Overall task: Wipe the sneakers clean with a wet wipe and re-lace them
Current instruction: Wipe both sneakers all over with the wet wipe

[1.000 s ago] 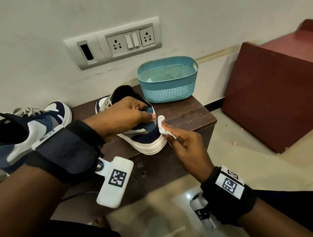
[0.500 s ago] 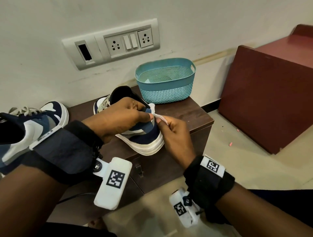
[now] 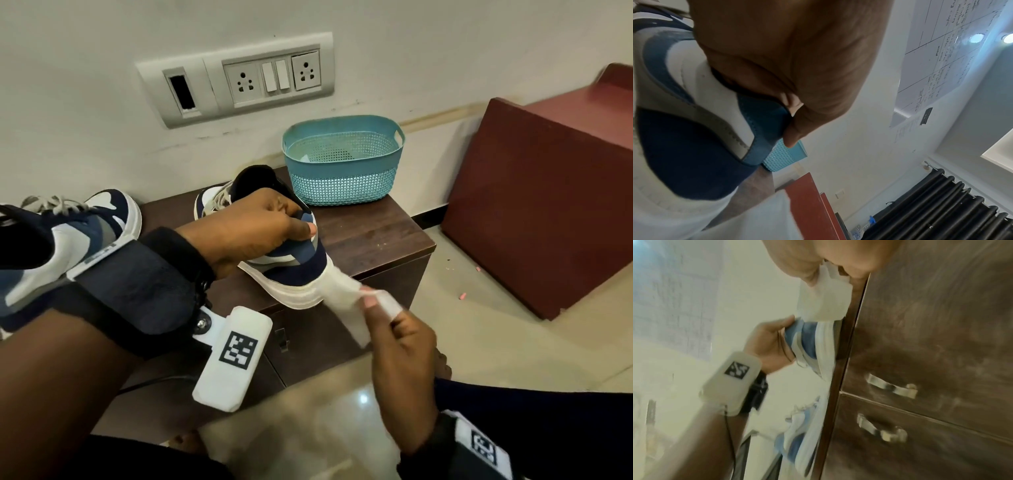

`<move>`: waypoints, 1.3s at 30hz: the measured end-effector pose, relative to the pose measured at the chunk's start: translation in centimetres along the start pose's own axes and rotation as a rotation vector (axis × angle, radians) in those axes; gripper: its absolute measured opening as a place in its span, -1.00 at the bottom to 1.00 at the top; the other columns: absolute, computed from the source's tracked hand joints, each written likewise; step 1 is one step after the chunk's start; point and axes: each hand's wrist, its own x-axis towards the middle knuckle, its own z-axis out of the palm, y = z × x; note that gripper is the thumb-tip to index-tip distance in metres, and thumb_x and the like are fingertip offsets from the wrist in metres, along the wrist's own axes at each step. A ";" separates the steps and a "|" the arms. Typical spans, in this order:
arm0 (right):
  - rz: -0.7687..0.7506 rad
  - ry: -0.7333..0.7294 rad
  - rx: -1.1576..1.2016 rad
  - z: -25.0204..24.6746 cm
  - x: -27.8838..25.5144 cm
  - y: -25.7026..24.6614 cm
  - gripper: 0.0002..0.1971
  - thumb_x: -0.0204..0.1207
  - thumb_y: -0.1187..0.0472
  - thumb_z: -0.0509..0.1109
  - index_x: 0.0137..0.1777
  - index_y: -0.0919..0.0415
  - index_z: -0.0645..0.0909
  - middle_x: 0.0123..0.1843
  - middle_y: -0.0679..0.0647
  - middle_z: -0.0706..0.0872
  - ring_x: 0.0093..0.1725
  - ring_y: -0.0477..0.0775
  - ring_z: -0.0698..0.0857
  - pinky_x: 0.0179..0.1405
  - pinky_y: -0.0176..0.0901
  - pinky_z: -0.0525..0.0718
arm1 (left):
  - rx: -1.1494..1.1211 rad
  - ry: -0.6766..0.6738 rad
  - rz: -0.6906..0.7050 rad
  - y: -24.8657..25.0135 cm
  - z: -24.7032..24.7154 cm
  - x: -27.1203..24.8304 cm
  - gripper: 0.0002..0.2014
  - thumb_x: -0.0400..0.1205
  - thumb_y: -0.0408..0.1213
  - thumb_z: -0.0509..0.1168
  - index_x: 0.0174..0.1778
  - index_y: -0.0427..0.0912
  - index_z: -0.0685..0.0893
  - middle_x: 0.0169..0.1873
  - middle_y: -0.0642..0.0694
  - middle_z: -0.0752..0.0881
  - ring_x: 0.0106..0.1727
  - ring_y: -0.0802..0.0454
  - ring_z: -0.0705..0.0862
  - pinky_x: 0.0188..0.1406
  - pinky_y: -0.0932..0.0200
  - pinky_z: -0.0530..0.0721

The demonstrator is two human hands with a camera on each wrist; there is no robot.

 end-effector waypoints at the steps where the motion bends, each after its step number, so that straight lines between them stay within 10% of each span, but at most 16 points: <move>1: -0.011 0.067 0.007 0.1 1.2 -0.5 -0.83 0.68 0.21 0.39 0.09 -0.03 0.80 -0.11 -0.19 0.88 -0.06 -0.28 0.81 -0.15 -0.49 0.67 | 0.003 0.010 -0.001 0.0 0.1 0.0 -0.42 0.38 -0.10 0.44 0.05 -0.62 0.63 -0.11 -0.48 0.77 -0.12 -0.14 0.63 -0.01 -0.07 0.53; 6: -0.344 0.071 -0.186 1.5 5.3 0.8 -0.70 0.70 0.40 0.38 0.39 0.27 0.72 0.31 0.04 0.81 0.33 -0.14 0.75 0.34 -0.26 0.67 | 0.006 0.027 -0.015 -0.1 0.1 0.4 -0.60 0.55 -0.25 0.49 -0.07 -0.62 0.61 -0.24 -0.32 0.67 -0.16 -0.11 0.58 -0.05 -0.03 0.48; 16: -0.456 -0.114 -0.348 3.0 -0.2 5.1 -0.46 0.64 0.48 0.29 0.60 0.15 0.45 0.61 0.09 0.55 0.65 -0.01 0.48 0.63 -0.02 0.46 | -0.018 0.004 0.008 -0.6 -0.2 0.4 -0.46 0.46 -0.17 0.46 0.08 -0.64 0.59 -0.01 -0.58 0.74 -0.10 -0.21 0.66 0.00 -0.12 0.55; 20: -0.181 -0.090 -0.254 4.6 2.2 2.4 -0.68 0.76 0.23 0.33 0.46 0.11 0.69 0.15 -0.12 0.76 0.15 -0.18 0.72 0.17 -0.32 0.66 | -0.019 0.005 0.005 -0.5 -0.2 0.3 -0.45 0.46 -0.15 0.45 0.09 -0.64 0.60 0.03 -0.62 0.70 -0.11 -0.20 0.66 0.01 -0.10 0.56; 25: -0.011 -0.213 -0.189 4.7 7.1 0.4 -0.70 0.78 0.17 0.27 -0.01 0.26 0.82 -0.12 0.13 0.86 -0.09 -0.12 0.72 -0.02 0.07 0.80 | -0.045 0.054 -0.023 -0.7 -0.1 0.4 -0.58 0.60 -0.28 0.46 0.09 -0.65 0.60 -0.11 -0.46 0.74 -0.12 -0.17 0.62 -0.03 -0.08 0.52; 27: -0.117 -0.177 -0.245 4.7 5.8 1.1 -0.72 0.79 0.17 0.29 0.10 0.25 0.82 -0.08 0.09 0.85 -0.08 -0.18 0.70 -0.02 -0.05 0.77 | -0.077 0.068 -0.031 -0.4 0.0 0.2 -0.54 0.53 -0.24 0.48 0.04 -0.65 0.60 -0.17 -0.32 0.66 -0.13 -0.15 0.55 -0.07 -0.06 0.44; 32: -0.589 -0.154 -0.511 4.1 -0.1 5.7 -0.49 0.64 0.43 0.22 0.61 0.29 0.47 0.66 0.20 0.47 0.72 0.14 0.36 0.68 0.09 0.39 | -0.084 0.088 -0.047 -0.1 0.0 0.1 -0.48 0.40 -0.17 0.47 -0.07 -0.64 0.58 -0.19 -0.19 0.60 -0.16 -0.10 0.50 -0.09 -0.03 0.38; 39: -0.779 -0.607 -0.638 4.5 -2.3 7.4 -0.54 0.60 0.35 0.21 0.49 0.33 0.61 0.64 0.19 0.52 0.74 0.20 0.31 0.69 0.18 0.34 | -0.033 0.055 -0.043 -0.8 -0.3 0.5 -0.48 0.49 -0.17 0.47 0.05 -0.64 0.60 -0.16 -0.33 0.69 -0.14 -0.13 0.57 -0.05 -0.06 0.46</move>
